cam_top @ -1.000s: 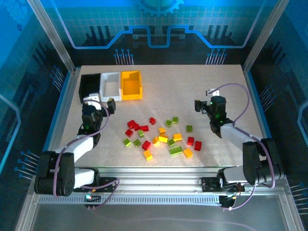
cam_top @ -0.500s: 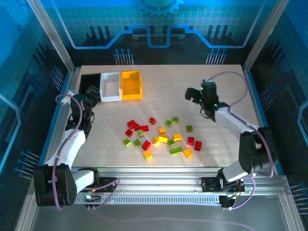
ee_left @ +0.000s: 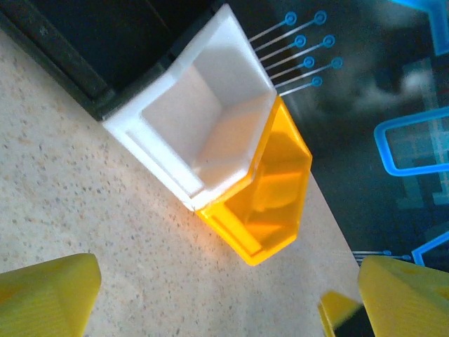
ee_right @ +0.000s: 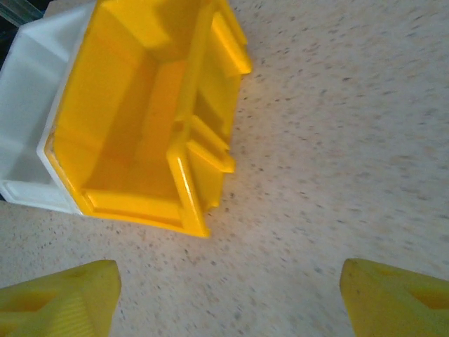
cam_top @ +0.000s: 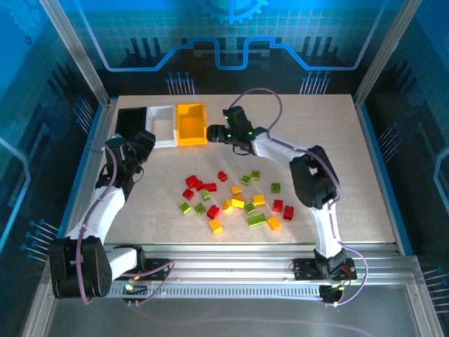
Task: Sort the legos into containers by color
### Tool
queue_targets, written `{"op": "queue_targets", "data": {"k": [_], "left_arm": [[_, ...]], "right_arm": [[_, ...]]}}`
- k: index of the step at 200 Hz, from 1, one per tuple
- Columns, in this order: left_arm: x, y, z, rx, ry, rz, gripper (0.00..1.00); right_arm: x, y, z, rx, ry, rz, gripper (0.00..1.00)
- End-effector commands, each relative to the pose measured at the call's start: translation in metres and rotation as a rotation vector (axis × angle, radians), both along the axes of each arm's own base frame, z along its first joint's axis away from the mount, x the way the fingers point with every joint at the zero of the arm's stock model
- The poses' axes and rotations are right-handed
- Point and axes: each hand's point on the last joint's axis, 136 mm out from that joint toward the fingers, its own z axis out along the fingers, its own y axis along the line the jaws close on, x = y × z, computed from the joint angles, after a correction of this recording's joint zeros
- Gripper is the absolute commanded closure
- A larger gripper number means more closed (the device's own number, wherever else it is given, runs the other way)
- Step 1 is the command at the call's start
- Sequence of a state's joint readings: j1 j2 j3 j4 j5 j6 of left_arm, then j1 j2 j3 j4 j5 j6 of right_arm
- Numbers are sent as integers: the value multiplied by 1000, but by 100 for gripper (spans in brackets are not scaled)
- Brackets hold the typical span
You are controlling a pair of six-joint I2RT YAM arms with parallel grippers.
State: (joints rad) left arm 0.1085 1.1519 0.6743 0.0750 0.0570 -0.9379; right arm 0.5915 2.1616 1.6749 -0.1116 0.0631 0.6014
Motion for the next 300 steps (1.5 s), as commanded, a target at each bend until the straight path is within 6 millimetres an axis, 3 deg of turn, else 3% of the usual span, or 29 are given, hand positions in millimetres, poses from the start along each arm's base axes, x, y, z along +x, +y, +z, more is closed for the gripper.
{"op": "queue_targets", "data": {"k": [1,19,22,27,82,144,238,246,251,300], "left_arm": [[2,-16,-7,-71,15,-65,4],[4,-21,-13,-90,31,-90,3],[4,-22,-14,-95,34,-93,3],[4,-23,-16,-102,38,-98,2],[5,-32,-17,-127,26,-133,1],[0,-36,-14,-105,27,-147,1],[6,-57,-5,-88,33,-200,1],[6,-59,-5,-89,34,-203,1],[6,-61,-4,-90,32,-207,1],[3,-74,2,-99,24,-246,1]], "right_arm": [[6,23,-8,20,47,0,19],[18,32,-14,34,51,-19,23],[21,33,-8,42,41,-23,23],[22,34,-23,29,64,-27,25],[46,49,-46,-16,98,-49,44],[44,35,-52,-145,88,-57,70],[26,-29,-28,-281,68,-117,100],[24,-39,-34,-296,84,-137,100],[22,-45,-22,-286,75,-155,100],[4,-117,-15,-257,107,-257,100]]}}
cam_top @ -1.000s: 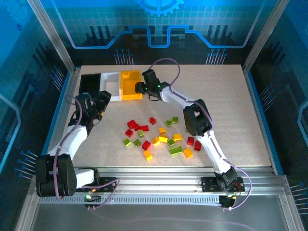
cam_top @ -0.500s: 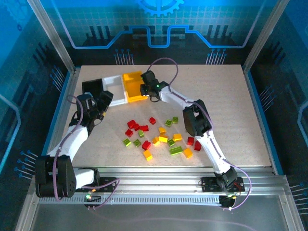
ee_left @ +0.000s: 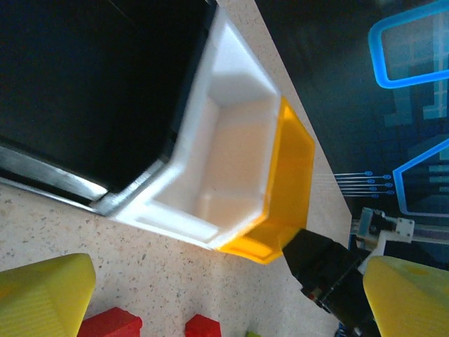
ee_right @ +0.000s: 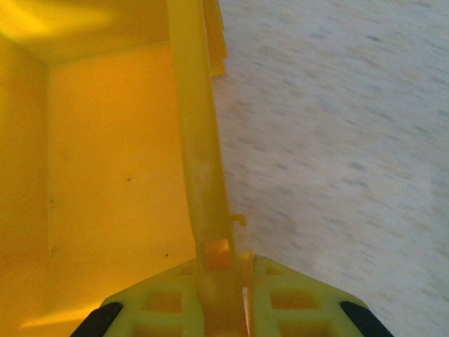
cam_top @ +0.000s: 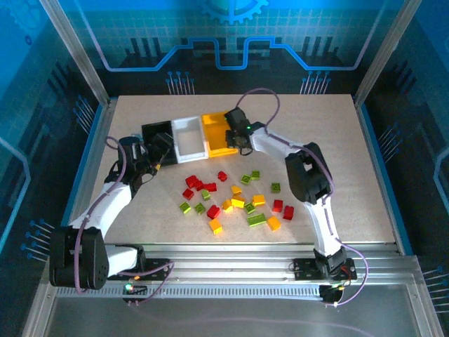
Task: Sort the legos into containers by color
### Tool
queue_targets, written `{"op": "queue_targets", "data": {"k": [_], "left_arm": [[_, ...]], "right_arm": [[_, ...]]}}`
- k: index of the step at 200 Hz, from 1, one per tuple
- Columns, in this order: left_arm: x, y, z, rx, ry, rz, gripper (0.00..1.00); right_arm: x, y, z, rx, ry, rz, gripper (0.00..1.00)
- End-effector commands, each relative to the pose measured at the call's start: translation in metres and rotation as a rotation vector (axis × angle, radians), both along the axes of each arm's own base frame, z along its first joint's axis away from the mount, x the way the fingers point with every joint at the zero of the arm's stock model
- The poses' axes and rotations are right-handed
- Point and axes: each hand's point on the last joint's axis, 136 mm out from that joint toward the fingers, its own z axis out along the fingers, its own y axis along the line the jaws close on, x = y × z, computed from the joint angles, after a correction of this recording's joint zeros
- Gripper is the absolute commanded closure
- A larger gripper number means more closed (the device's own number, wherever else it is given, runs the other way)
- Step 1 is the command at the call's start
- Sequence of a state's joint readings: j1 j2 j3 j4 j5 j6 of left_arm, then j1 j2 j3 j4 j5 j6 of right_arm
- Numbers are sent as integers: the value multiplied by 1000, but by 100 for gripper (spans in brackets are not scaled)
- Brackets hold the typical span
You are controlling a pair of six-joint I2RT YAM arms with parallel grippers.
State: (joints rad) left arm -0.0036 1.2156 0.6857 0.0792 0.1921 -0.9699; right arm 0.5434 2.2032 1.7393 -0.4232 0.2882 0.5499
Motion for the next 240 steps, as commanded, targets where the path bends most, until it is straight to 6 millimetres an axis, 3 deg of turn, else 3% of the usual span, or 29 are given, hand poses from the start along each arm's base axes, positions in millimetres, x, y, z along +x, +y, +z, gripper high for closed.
{"op": "queue_targets", "data": {"k": [1,88,133,217,233,240], "left_arm": [[1,-10,16,-6,-27,-31,1],[-10,-50,11,-12,-7,-139,1],[-15,-63,6,-3,7,-171,1],[-20,-62,-6,14,35,-175,1],[-20,-63,-7,12,42,-177,1],[-20,-63,-8,9,45,-177,1]], "right_arm": [[5,-39,31,59,-48,-92,100],[-40,-131,24,33,44,-86,100],[-65,-144,22,47,58,-89,100],[-93,-154,1,35,73,-137,100],[-95,-153,2,28,65,-143,75],[-95,-151,3,26,60,-142,69]]}}
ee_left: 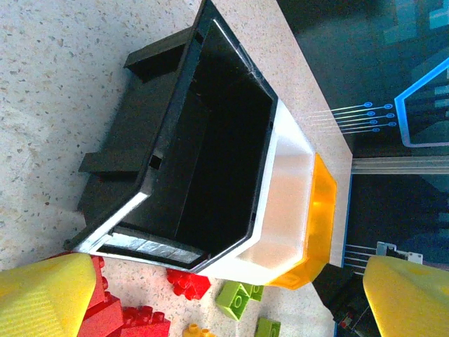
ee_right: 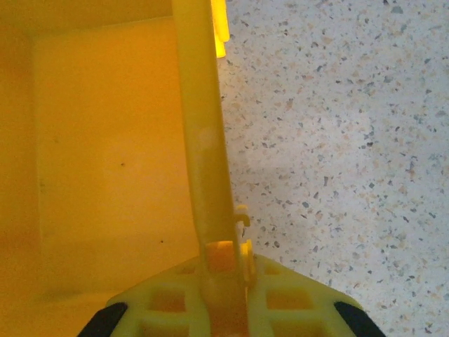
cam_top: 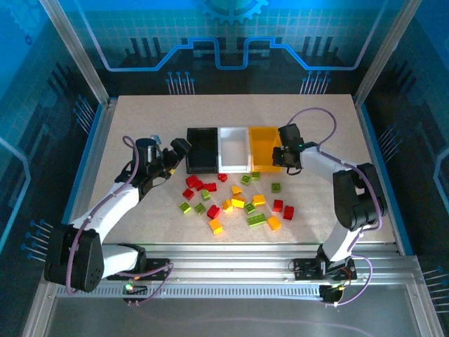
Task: Sort the legos into containers by color
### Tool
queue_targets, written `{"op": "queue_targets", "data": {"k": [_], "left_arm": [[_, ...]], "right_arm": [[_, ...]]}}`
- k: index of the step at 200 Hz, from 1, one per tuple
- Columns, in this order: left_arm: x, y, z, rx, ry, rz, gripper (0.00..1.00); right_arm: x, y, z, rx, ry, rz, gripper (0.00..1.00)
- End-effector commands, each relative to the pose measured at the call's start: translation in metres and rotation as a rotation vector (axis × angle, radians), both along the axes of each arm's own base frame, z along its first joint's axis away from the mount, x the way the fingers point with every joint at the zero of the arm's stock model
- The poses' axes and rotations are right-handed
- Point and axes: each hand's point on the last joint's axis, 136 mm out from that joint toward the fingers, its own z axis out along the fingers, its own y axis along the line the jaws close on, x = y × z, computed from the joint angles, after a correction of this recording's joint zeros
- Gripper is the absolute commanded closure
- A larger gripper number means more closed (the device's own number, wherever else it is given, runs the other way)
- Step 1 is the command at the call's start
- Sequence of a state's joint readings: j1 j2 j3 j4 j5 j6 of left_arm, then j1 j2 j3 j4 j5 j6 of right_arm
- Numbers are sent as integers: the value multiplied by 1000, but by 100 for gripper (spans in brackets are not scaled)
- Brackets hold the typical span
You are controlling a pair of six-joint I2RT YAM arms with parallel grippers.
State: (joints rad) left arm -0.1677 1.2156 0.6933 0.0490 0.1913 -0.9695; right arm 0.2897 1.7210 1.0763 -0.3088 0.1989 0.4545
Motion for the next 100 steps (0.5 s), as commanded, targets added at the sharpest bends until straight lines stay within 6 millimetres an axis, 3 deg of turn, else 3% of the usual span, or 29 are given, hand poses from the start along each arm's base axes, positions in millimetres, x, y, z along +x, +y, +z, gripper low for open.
{"op": "queue_targets", "data": {"k": [1,25,70,100], "left_arm": [[-5,-3,-6,8,22,-14,1],[-4,-3,-7,8,26,-14,1],[-4,-3,-10,8,33,-14,1],[-5,-3,-10,10,34,-15,1]], "right_arm": [[-3,8,9,33,-25,-17,69],[0,10,13,44,-39,-23,68],[11,14,19,54,-45,-29,100],[21,17,20,45,-47,-22,100]]}}
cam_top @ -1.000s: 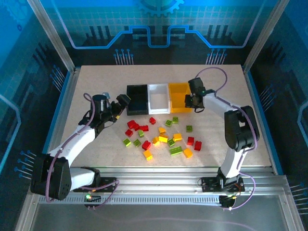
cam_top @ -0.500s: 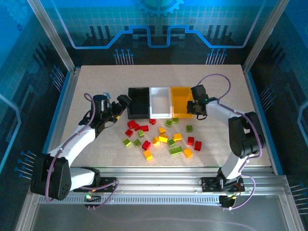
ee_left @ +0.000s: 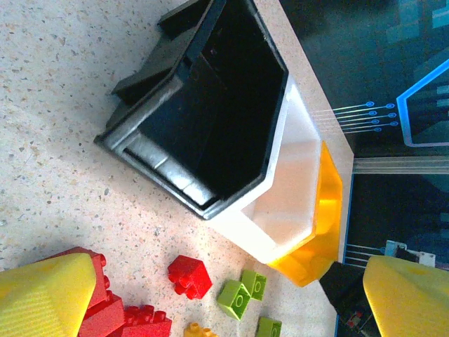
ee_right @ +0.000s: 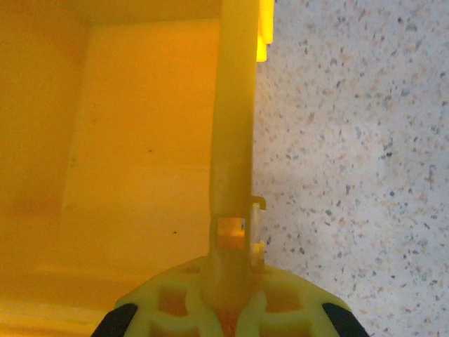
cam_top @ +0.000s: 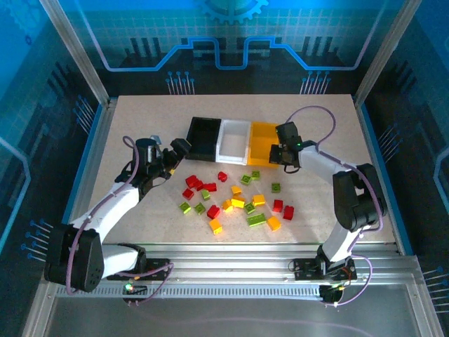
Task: Sort the legos into containers by color
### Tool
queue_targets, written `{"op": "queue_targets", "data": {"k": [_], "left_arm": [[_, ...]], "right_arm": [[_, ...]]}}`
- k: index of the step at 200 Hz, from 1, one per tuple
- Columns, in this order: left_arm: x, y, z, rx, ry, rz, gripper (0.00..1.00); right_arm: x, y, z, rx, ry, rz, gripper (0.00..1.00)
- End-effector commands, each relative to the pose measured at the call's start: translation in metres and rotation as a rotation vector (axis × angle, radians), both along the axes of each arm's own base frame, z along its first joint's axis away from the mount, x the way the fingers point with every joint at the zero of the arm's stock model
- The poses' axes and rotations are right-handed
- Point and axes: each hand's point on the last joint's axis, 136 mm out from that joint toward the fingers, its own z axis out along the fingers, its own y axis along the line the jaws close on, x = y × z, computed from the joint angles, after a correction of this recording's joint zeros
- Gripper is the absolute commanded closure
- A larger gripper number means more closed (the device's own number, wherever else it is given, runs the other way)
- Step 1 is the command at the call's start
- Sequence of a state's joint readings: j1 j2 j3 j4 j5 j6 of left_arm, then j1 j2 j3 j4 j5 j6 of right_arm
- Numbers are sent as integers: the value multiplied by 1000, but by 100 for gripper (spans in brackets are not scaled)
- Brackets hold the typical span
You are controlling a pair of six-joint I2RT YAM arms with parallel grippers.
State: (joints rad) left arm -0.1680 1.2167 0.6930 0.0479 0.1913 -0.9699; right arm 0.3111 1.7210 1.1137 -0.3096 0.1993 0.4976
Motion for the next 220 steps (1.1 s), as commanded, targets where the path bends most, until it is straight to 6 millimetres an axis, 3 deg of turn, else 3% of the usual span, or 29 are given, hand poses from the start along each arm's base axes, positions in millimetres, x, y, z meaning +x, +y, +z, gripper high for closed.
{"op": "queue_targets", "data": {"k": [1,50,103,183,220], "left_arm": [[-4,-3,-9,10,32,-15,1],[-5,-4,-7,13,26,-29,1],[-6,-4,-7,17,26,-33,1],[-11,-6,-12,8,45,-44,1],[-14,-9,-21,2,69,-59,1]], "right_arm": [[13,4,6,11,-14,-6,100],[16,13,11,46,0,130,100],[12,6,11,73,2,209,100],[-4,-1,-5,63,12,237,100],[0,0,-7,77,7,215,65]]}}
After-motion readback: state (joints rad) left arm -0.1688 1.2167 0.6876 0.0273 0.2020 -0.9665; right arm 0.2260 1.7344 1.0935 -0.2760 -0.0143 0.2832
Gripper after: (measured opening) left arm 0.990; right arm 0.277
